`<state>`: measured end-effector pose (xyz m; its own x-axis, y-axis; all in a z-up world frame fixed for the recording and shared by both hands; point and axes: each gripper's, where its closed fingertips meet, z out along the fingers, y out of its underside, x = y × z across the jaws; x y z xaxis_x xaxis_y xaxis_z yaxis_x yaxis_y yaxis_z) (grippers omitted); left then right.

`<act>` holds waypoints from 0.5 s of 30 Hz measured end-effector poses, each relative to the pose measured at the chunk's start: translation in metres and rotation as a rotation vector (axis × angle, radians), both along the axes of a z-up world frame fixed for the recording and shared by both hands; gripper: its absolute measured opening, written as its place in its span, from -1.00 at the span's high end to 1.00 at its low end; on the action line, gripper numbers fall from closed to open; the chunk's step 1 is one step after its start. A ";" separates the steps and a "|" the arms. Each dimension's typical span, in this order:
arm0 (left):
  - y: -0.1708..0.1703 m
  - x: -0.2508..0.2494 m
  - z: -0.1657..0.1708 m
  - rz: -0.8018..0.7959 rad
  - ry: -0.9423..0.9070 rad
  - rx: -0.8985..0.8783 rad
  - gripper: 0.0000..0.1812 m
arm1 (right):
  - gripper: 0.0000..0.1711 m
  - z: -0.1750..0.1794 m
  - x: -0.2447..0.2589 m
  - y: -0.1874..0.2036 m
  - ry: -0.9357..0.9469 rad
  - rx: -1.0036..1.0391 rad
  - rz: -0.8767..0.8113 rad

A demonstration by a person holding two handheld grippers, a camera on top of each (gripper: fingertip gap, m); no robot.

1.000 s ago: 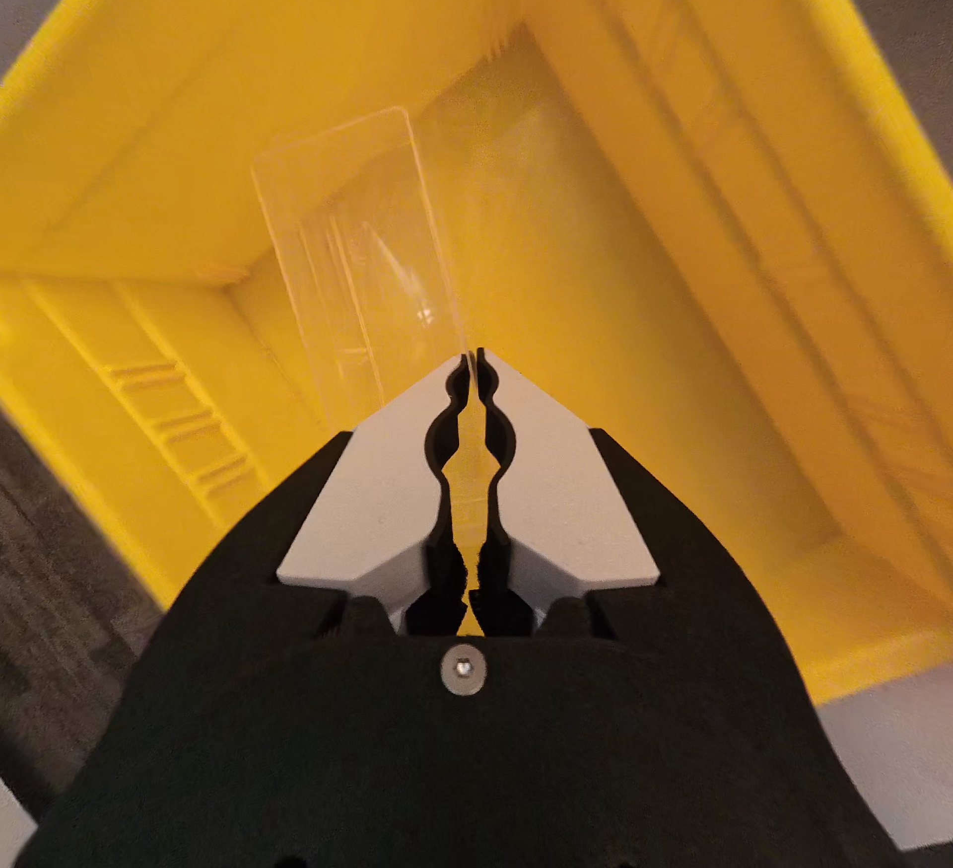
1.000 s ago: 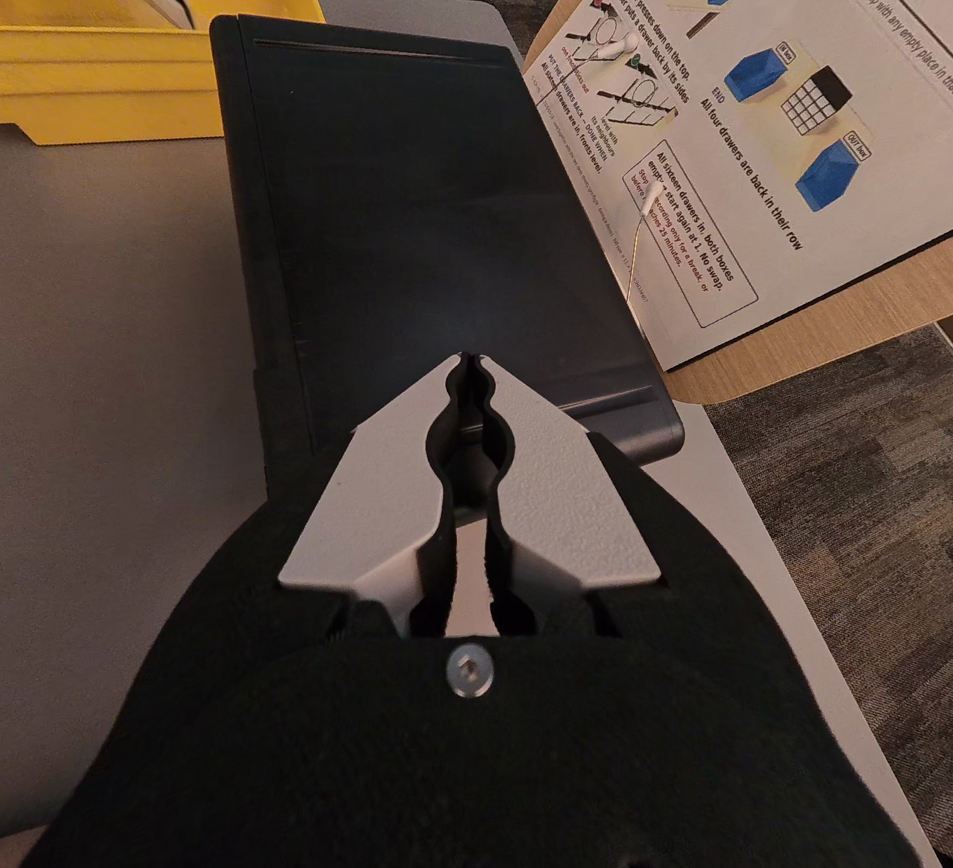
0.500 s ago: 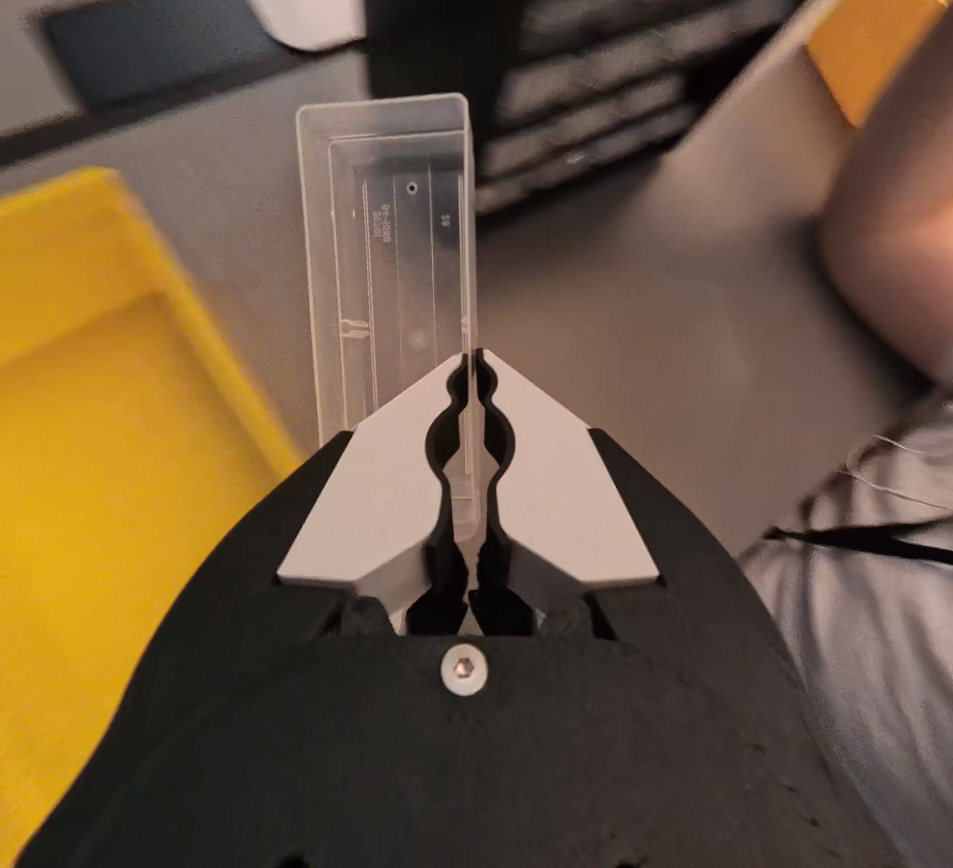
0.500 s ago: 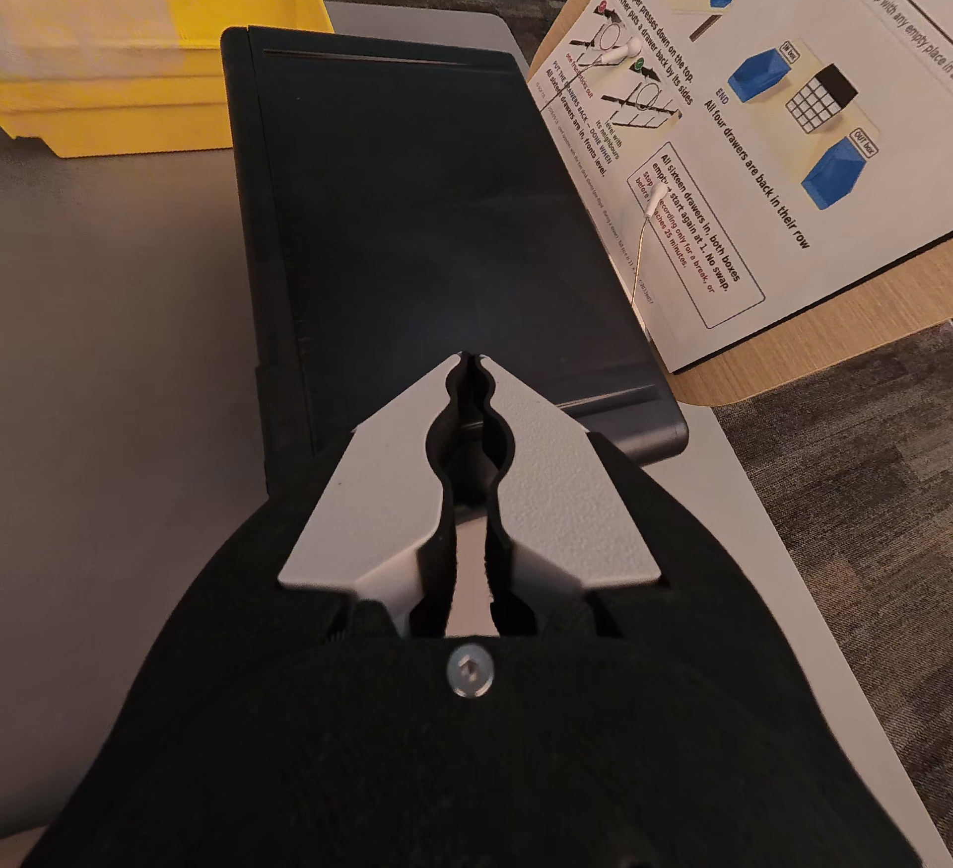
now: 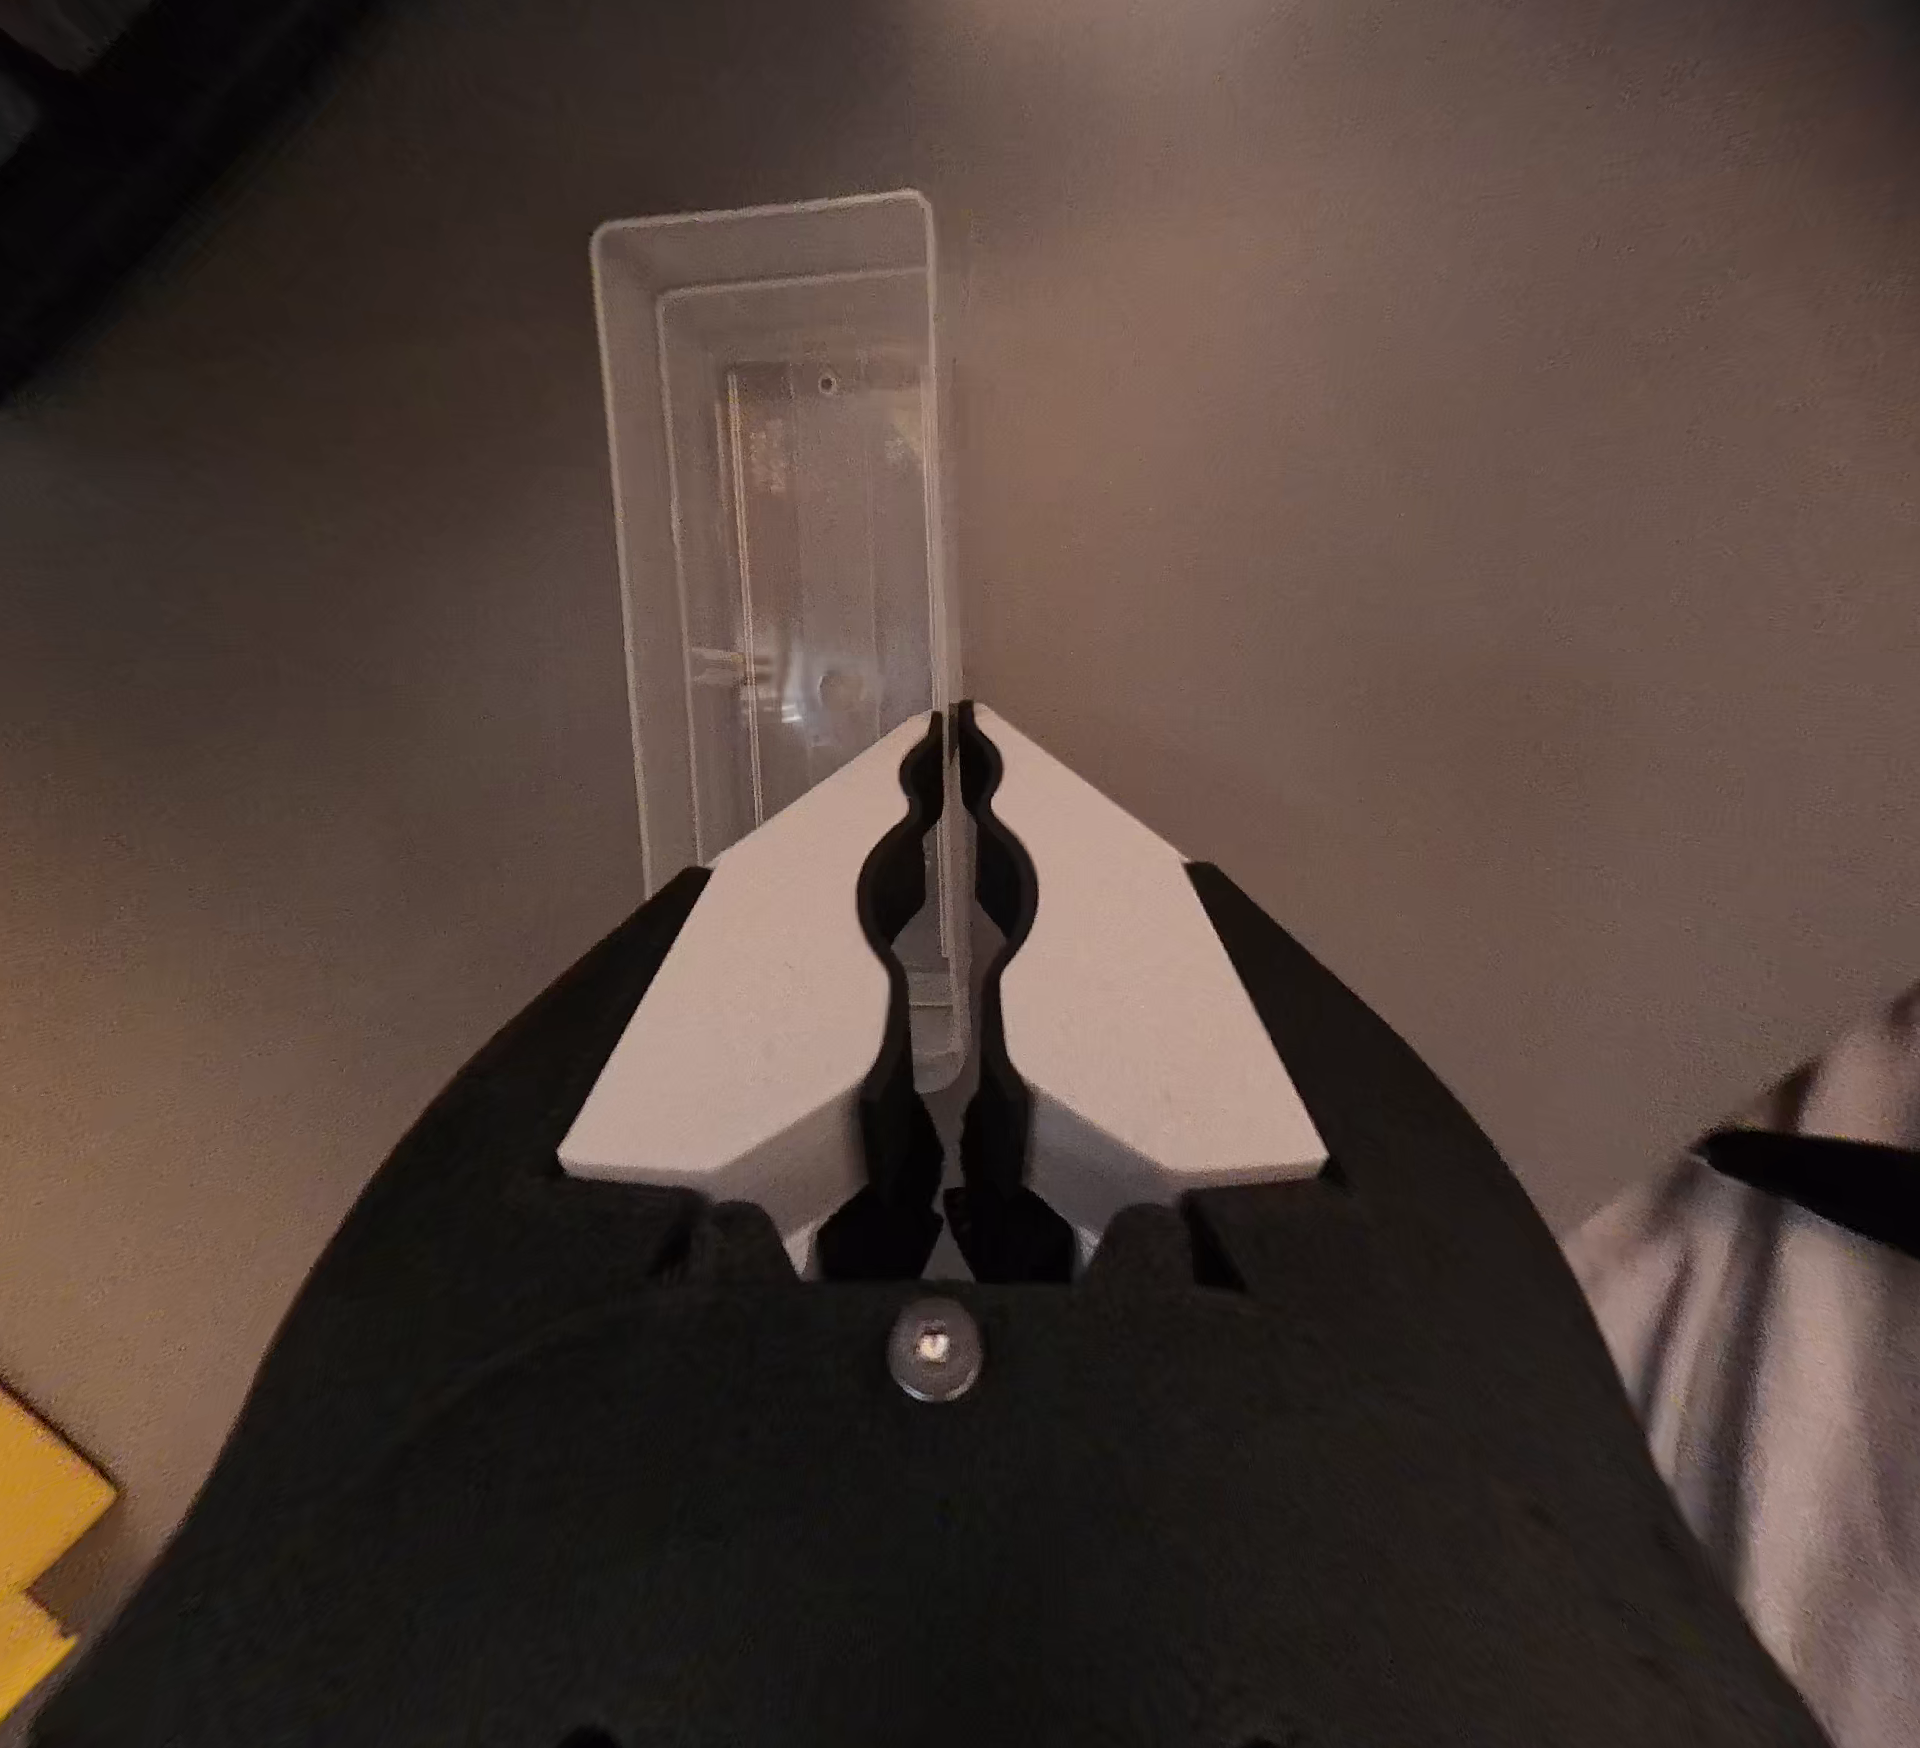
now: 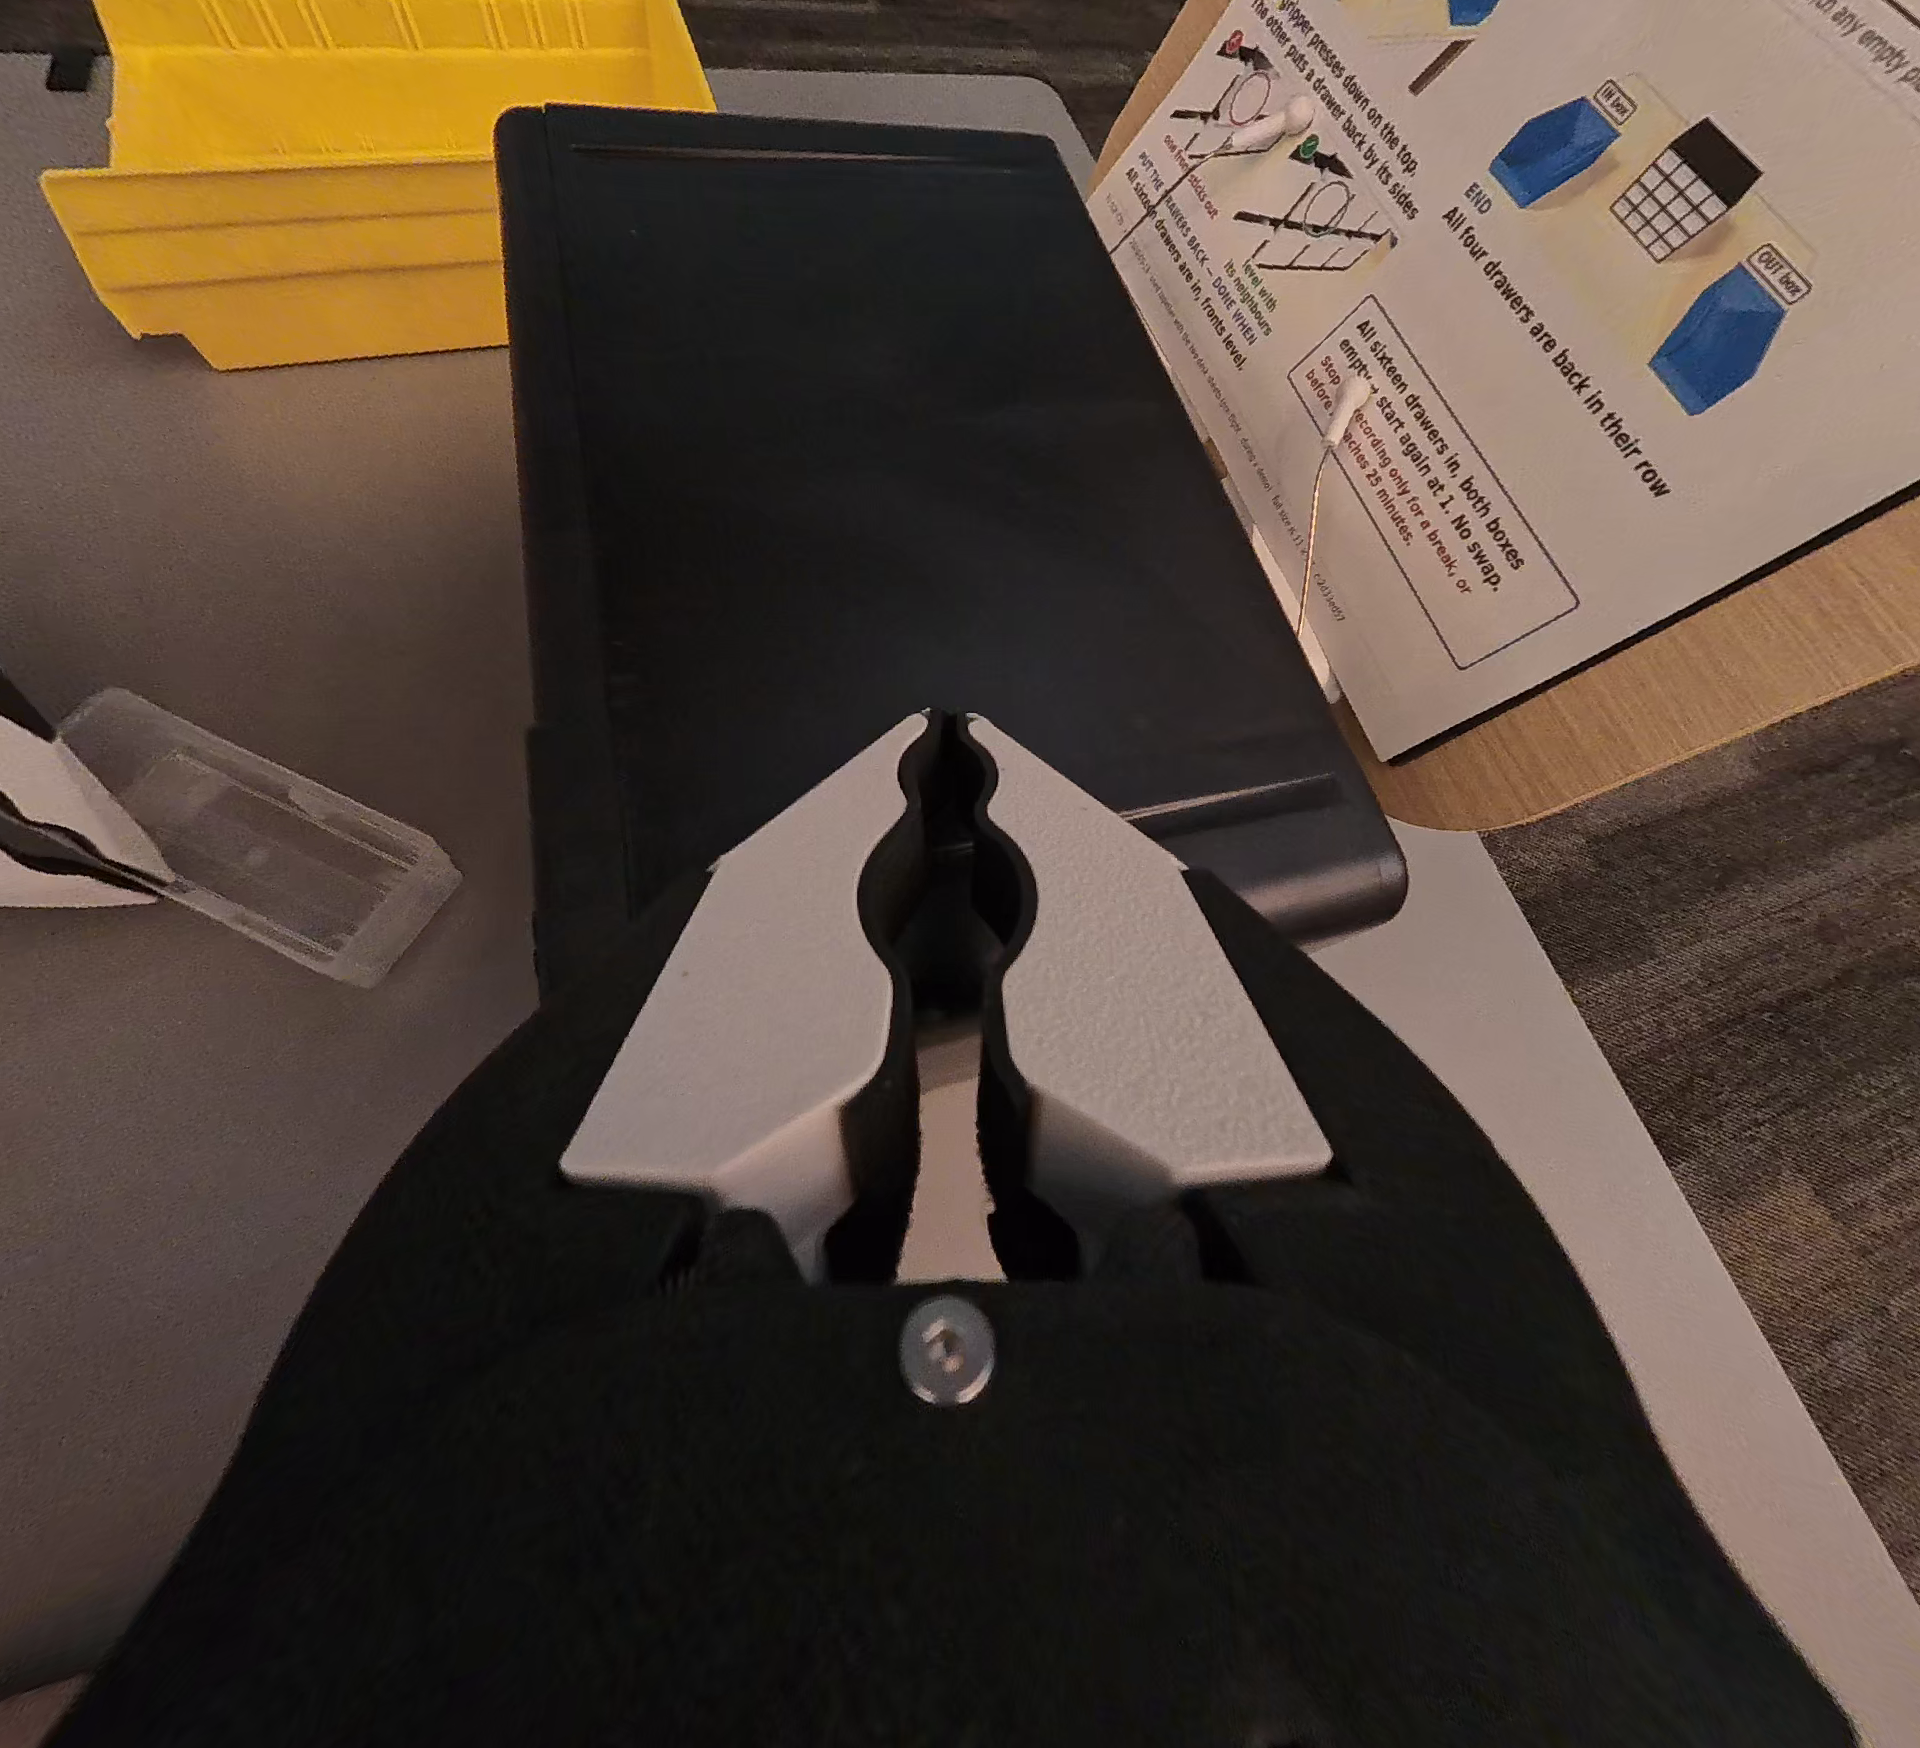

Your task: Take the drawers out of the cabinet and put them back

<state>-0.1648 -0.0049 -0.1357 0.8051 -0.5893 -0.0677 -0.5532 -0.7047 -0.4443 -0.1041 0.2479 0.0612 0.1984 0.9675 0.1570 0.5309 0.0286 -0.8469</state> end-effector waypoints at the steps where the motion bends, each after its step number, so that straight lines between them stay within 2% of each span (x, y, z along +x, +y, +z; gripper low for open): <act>1: 0.002 0.001 0.000 0.002 0.005 0.012 1.00 | 1.00 0.000 0.000 0.000 0.001 -0.001 0.000; 5: 0.003 -0.003 0.000 0.031 0.026 0.050 0.94 | 1.00 0.000 0.000 0.000 -0.002 0.006 0.000; 8: 0.000 -0.008 0.013 0.049 -0.015 0.087 0.55 | 1.00 0.000 0.000 0.000 0.002 0.001 0.003; 10: 0.003 -0.018 0.030 0.091 -0.061 0.126 0.19 | 1.00 0.000 0.000 0.000 0.008 -0.004 0.008; 11: 0.003 -0.024 0.036 0.106 -0.093 0.130 0.09 | 1.00 0.000 0.000 0.000 0.011 -0.008 0.010; 15: -0.007 -0.040 0.029 0.095 -0.144 0.052 0.04 | 1.00 0.001 0.001 0.000 0.019 -0.015 0.014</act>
<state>-0.2051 -0.0117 -0.1067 0.8604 -0.5091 0.0237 -0.4135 -0.7245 -0.5515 -0.1034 0.2475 0.0618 0.1875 0.9725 0.1383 0.5140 0.0229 -0.8575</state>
